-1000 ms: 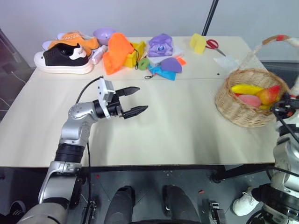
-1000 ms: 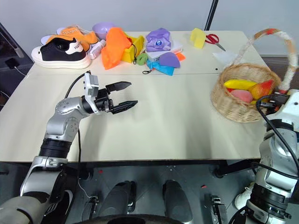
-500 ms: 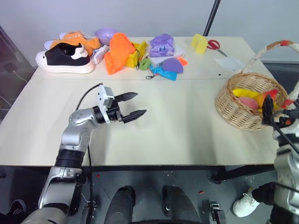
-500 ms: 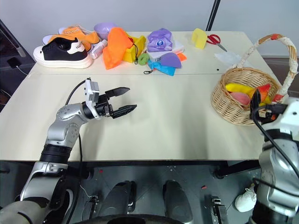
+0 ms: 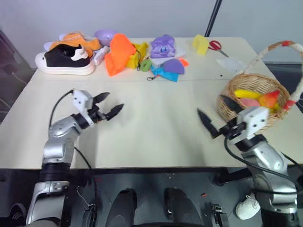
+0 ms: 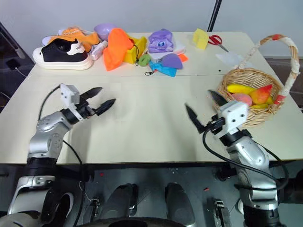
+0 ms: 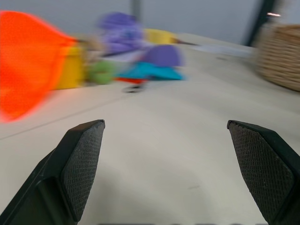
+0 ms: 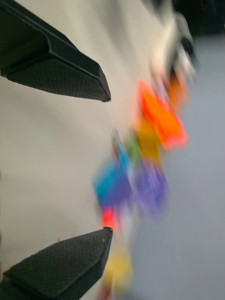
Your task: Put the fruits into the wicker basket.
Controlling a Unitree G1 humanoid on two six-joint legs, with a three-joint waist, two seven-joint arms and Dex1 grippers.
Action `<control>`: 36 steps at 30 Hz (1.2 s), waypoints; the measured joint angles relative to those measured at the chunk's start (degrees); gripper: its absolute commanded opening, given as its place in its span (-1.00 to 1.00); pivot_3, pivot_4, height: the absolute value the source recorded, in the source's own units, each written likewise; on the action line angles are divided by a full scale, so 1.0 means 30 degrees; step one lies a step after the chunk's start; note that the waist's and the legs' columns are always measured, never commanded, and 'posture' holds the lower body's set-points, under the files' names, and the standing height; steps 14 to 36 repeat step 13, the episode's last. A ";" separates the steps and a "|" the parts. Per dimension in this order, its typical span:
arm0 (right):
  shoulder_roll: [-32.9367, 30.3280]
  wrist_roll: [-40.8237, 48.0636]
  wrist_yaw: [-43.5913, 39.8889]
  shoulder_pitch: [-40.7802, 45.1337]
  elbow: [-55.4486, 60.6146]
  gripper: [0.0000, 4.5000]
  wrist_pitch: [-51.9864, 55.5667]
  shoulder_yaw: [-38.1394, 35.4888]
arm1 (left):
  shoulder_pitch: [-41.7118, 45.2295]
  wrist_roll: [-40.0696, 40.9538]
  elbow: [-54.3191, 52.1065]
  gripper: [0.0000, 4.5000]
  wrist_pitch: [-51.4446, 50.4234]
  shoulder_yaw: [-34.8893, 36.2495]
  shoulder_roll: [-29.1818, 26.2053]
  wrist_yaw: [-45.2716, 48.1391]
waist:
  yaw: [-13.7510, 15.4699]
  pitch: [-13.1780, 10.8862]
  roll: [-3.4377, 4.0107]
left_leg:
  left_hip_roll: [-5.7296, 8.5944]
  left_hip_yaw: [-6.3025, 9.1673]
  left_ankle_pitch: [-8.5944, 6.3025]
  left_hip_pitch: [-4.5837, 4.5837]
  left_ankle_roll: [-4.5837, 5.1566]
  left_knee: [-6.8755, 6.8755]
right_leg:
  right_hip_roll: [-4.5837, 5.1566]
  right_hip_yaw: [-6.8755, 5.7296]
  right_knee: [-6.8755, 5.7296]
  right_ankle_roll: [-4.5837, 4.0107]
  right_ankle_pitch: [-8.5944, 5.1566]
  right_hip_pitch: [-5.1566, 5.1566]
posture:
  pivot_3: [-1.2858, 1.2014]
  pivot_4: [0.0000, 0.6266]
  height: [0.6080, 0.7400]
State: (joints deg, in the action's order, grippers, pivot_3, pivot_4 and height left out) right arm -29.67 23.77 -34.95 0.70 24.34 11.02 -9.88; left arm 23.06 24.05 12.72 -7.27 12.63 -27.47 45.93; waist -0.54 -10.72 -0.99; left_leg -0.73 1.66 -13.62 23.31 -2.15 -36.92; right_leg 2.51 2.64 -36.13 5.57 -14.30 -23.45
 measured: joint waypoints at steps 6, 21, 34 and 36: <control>-0.0849 0.0354 -0.2753 0.1878 -0.2761 0.98 -0.0316 0.0702 | -0.0369 -0.0238 0.0362 1.00 0.0505 0.0944 -0.0446 -0.1296 | -0.0059 0.0001 -0.0003 | 0.0017 -0.0018 0.0000 -0.0002 0.0000 -0.0022 | 0.0017 0.0008 0.0008 0.0001 0.0001 0.0011 | 0.03 -0.52 1.00; -0.0217 -0.0330 -0.3315 0.2616 -0.3919 0.98 -0.1161 0.1829 | -0.1778 -0.0327 -0.0031 1.00 0.0615 0.1683 -0.1176 -0.2070 | -0.0092 0.0001 -0.0002 | 0.0000 -0.0012 0.0000 -0.0004 -0.0001 -0.0010 | 0.0002 0.0003 -0.0007 0.0049 0.0031 -0.0004 | 0.03 -0.52 1.00; -0.0217 -0.0330 -0.3315 0.2616 -0.3919 0.98 -0.1161 0.1829 | -0.1778 -0.0327 -0.0031 1.00 0.0615 0.1683 -0.1176 -0.2070 | -0.0092 0.0001 -0.0002 | 0.0000 -0.0012 0.0000 -0.0004 -0.0001 -0.0010 | 0.0002 0.0003 -0.0007 0.0049 0.0031 -0.0004 | 0.03 -0.52 1.00; -0.0217 -0.0330 -0.3315 0.2616 -0.3919 0.98 -0.1161 0.1829 | -0.1778 -0.0327 -0.0031 1.00 0.0615 0.1683 -0.1176 -0.2070 | -0.0092 0.0001 -0.0002 | 0.0000 -0.0012 0.0000 -0.0004 -0.0001 -0.0010 | 0.0002 0.0003 -0.0007 0.0049 0.0031 -0.0004 | 0.03 -0.52 1.00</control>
